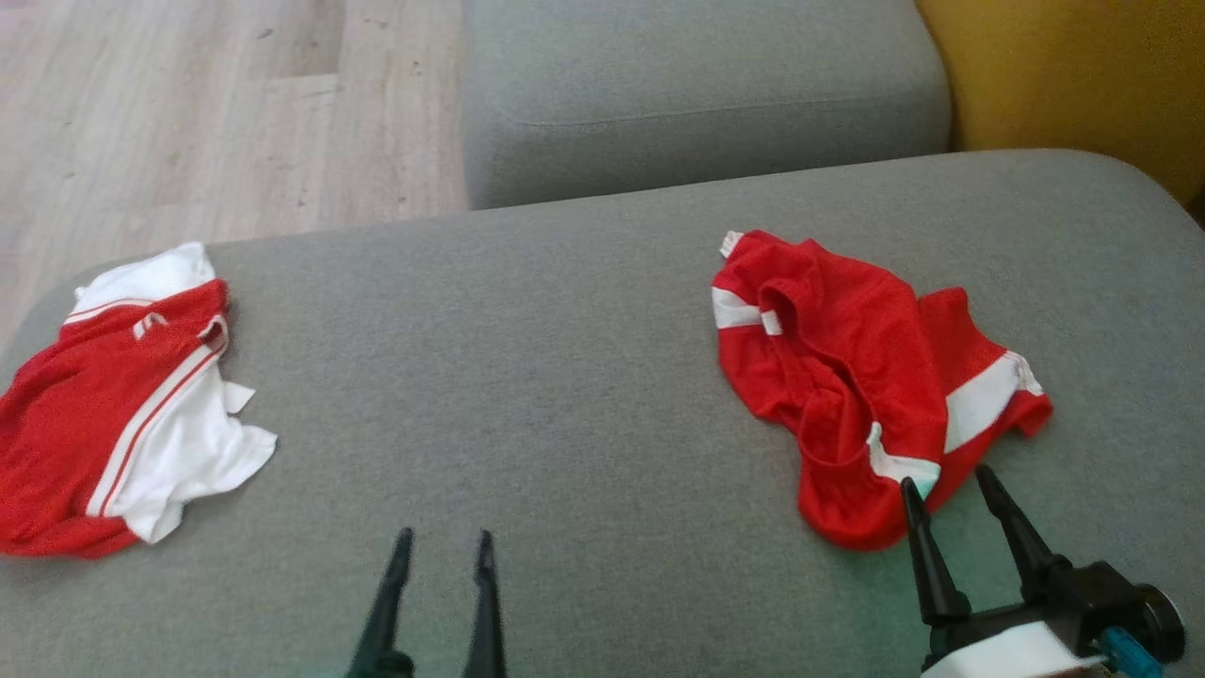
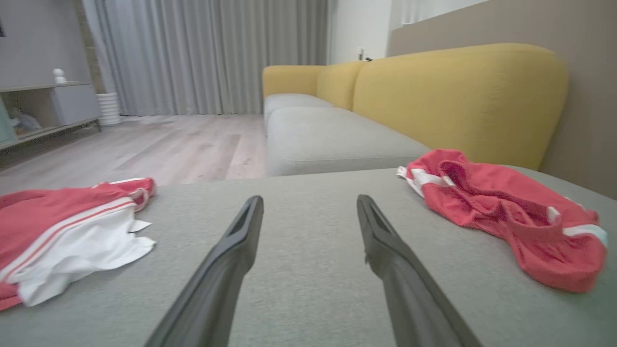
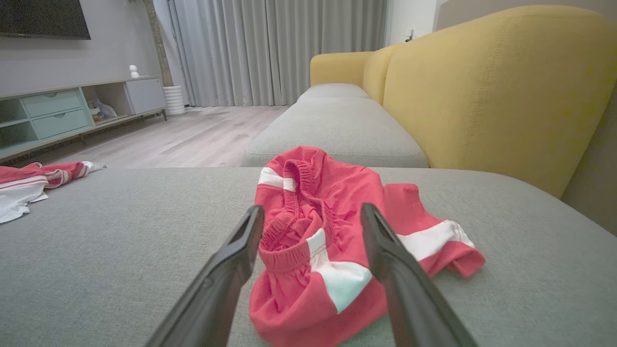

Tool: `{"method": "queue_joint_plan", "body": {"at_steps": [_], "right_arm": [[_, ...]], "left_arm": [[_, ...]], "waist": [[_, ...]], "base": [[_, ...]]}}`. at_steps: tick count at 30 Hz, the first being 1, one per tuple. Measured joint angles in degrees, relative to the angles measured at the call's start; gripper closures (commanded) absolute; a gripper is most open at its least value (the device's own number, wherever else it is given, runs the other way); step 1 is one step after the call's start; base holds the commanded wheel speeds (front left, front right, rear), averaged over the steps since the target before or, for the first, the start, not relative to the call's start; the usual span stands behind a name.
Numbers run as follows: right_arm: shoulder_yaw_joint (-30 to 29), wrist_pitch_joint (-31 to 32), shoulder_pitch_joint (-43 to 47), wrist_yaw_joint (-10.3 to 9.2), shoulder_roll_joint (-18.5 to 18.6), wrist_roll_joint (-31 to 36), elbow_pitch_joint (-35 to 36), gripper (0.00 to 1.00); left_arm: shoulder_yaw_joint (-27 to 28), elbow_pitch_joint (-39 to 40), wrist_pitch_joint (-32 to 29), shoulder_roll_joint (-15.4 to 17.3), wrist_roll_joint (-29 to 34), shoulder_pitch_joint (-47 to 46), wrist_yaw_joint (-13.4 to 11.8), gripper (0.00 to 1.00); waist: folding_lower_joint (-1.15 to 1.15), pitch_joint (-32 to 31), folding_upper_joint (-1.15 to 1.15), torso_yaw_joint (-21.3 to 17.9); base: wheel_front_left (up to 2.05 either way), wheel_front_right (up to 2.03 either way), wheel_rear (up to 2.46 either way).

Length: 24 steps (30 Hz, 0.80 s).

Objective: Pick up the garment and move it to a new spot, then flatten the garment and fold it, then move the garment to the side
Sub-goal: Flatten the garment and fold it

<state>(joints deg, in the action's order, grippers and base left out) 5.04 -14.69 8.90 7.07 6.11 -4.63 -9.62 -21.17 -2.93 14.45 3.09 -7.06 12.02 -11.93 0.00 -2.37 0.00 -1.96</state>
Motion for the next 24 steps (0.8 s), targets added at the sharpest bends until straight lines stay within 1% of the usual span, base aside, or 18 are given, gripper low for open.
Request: {"method": "queue_joint_plan", "body": {"at_steps": [3, 6, 11, 13, 15, 17, 19, 22, 23, 24], "right_arm": [[-0.1, 0.0, 0.0, 0.0, 0.0, 0.0, 0.5, 0.0], [-0.1, 0.0, -0.1, 0.0, -0.1, 0.0, 1.0, 0.0], [-0.7, 0.0, -1.4, 0.0, -0.3, 0.0, 2.0, 0.0], [-1.8, 0.0, -2.4, 0.0, -0.6, -0.5, 2.7, 0.0], [-1.9, 0.0, -4.0, 0.0, -0.6, -0.9, 3.3, 0.0], [-1.3, 0.0, -5.7, 0.0, -0.8, -1.0, 3.5, 0.0], [-1.6, 0.0, -7.4, 0.0, -1.5, -1.5, 4.2, 0.0], [-2.1, 0.0, -8.2, 0.0, -2.0, -1.8, 4.4, 0.0], [-2.2, 0.0, -8.2, 0.0, -2.1, -1.8, 4.2, 0.0], [-2.3, 0.0, -8.2, 0.0, -2.3, -1.8, 4.0, 0.0]], "left_arm": [[-2.3, -1.0, 0.0, 0.1, -0.7, -0.7, 2.0, 0.0], [-5.3, -2.9, 0.0, 0.2, -1.7, -4.1, 3.9, 0.0], [-13.1, -8.6, 0.0, 0.2, -3.6, -13.7, 8.2, 0.0], [-16.8, -12.2, 0.0, 0.1, -3.8, -18.6, 10.0, 0.0], [-20.3, -15.8, -0.6, 0.1, -5.5, -23.9, 11.2, 0.0], [-23.2, -18.9, -2.8, 0.1, -7.6, -29.3, 12.3, 0.0], [-25.7, -20.8, -5.0, 0.1, -10.2, -34.0, 13.0, 0.0], [-29.5, -23.2, -7.9, 0.1, -13.2, -39.0, 13.4, 0.0], [-31.9, -24.7, -9.6, 0.0, -15.0, -41.2, 13.7, 0.0], [-33.0, -25.2, -10.3, 0.1, -15.9, -41.9, 13.6, 0.0]], "waist": [[0.0, 0.4, 0.0, -1.2], [0.0, 1.1, 0.0, -2.9], [0.0, 3.0, 0.0, -7.2], [0.0, 4.4, 0.0, -9.0], [0.0, 6.3, 0.0, -10.7], [0.04, 7.9, 0.0, -12.8], [0.02, 9.5, 0.0, -15.0], [0.02, 11.6, 0.0, -18.4], [0.01, 12.8, 0.0, -20.7], [0.01, 13.4, 0.0, -21.8]], "base": [[0.0, 0.0, 0.0], [0.0, 0.0, 0.0], [0.0, 0.0, 0.0], [0.0, 0.0, 0.0], [0.0, 0.0, 0.0], [0.0, 0.0, 0.0], [0.0, 0.0, 0.0], [0.0, 0.0, 0.0], [0.0, 0.0, 0.0], [0.0, 0.0, 0.0]]}}
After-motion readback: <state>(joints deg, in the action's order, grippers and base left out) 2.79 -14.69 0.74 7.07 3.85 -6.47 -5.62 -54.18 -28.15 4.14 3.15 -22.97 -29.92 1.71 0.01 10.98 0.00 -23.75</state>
